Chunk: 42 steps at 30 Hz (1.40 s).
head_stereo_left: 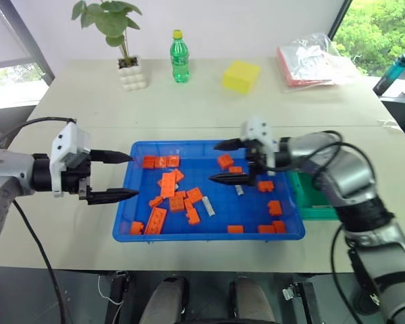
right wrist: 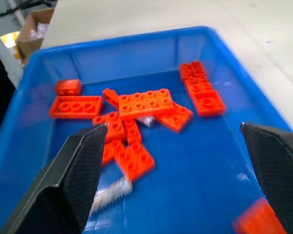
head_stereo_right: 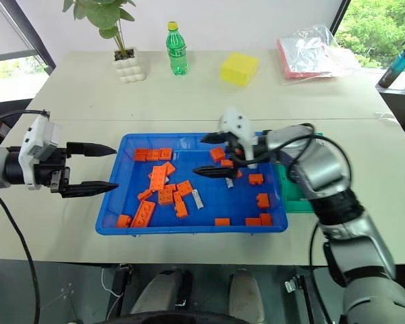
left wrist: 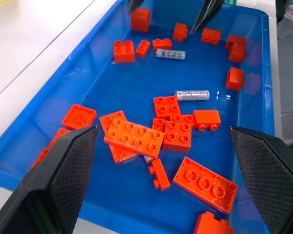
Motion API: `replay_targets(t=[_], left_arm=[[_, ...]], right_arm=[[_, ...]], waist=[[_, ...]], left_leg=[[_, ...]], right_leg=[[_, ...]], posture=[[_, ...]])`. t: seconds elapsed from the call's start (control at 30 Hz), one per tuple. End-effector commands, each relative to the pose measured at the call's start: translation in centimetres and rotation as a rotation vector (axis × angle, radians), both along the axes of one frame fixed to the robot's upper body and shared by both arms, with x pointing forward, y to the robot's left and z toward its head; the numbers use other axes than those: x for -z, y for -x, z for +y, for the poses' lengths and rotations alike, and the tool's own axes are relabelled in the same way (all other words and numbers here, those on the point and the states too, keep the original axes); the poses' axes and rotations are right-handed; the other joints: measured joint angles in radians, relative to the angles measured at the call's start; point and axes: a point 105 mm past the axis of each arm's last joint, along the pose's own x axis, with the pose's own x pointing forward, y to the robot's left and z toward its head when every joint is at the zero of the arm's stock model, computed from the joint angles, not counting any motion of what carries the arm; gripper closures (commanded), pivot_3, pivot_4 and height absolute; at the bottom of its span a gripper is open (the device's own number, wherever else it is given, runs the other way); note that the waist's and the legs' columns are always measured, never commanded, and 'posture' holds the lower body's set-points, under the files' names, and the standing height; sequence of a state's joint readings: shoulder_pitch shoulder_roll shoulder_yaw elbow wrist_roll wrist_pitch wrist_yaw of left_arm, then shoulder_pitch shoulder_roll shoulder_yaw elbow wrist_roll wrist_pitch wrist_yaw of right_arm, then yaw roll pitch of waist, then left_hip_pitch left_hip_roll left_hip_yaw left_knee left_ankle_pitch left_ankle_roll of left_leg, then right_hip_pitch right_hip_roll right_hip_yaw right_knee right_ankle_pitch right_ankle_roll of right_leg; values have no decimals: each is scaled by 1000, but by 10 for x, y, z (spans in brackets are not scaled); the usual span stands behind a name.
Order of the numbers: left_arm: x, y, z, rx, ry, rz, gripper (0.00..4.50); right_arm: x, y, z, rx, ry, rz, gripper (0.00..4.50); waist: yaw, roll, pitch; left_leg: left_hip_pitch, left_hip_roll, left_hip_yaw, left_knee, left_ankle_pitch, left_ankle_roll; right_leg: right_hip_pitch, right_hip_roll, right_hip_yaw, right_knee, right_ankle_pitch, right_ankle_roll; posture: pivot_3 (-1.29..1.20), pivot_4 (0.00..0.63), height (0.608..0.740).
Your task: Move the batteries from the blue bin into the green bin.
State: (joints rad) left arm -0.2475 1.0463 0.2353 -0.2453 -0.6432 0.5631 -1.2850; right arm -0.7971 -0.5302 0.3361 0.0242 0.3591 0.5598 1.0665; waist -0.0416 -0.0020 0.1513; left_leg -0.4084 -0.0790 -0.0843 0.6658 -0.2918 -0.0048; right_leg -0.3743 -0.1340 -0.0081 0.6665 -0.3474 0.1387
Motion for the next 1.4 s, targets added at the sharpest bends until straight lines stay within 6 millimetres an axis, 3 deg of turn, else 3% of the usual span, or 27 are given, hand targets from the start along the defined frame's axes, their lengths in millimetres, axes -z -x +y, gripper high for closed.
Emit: replay_targets(t=[0.03, 0.2, 0.4, 0.7, 1.2, 1.3, 1.33, 1.4], left_arm=[[-14, 8, -1, 15, -21, -54, 0], [-14, 13, 2, -6, -39, -64, 0], [-12, 17, 5, -44, -46, -78, 0], [-11, 19, 6, -68, -36, -82, 0], [-15, 15, -1, -56, -19, -99, 0], [-16, 13, -2, -54, -16, -103, 0], [-16, 12, -2, -54, -16, -105, 0], [-15, 11, -2, -53, -16, -107, 0]], right_arm=[[3, -7, 26, -68, 40, -71, 13], [17, -15, 65, -138, 87, -91, 13], [34, -1, 86, -257, 143, -106, 13], [42, 3, 97, -276, 144, -98, 13], [61, -10, 102, -182, 174, -55, 13], [58, -9, 103, -184, 153, -49, 802], [57, -9, 104, -186, 150, -49, 1318], [55, -8, 104, -186, 144, -51, 1571]], waist=[[-5, 0, 0], [-19, 0, 0], [-30, 0, 0], [-30, 1, 0], [-32, 1, 0], [-31, 1, 0], [-31, 1, 0], [-31, 1, 0]], left_leg=[[0, 0, -1, 0, 0, 0], [0, 0, -1, 0, 0, -1], [0, 0, -4, -1, 1, -1], [0, 0, -5, -1, 1, -2], [1, 0, -5, -1, 1, -2], [1, 0, -5, -1, 1, -2], [1, 0, -5, -1, 1, -2], [1, 0, -5, -1, 1, -2]], right_leg=[[0, 0, 0, 0, 0, 0], [-1, 1, 0, 0, 0, 0], [-1, 1, -1, 2, 0, 0], [-2, 2, -1, 2, 0, 0], [-2, 2, -1, 3, 0, 0], [-2, 2, -1, 3, 0, 0], [-2, 2, -1, 3, 0, 0], [-2, 2, -1, 3, 0, 0]], posture=[[0, 150, 728], [0, 150, 728], [0, 150, 728], [0, 150, 728], [0, 150, 728], [0, 150, 728], [0, 150, 728], [0, 150, 728]])
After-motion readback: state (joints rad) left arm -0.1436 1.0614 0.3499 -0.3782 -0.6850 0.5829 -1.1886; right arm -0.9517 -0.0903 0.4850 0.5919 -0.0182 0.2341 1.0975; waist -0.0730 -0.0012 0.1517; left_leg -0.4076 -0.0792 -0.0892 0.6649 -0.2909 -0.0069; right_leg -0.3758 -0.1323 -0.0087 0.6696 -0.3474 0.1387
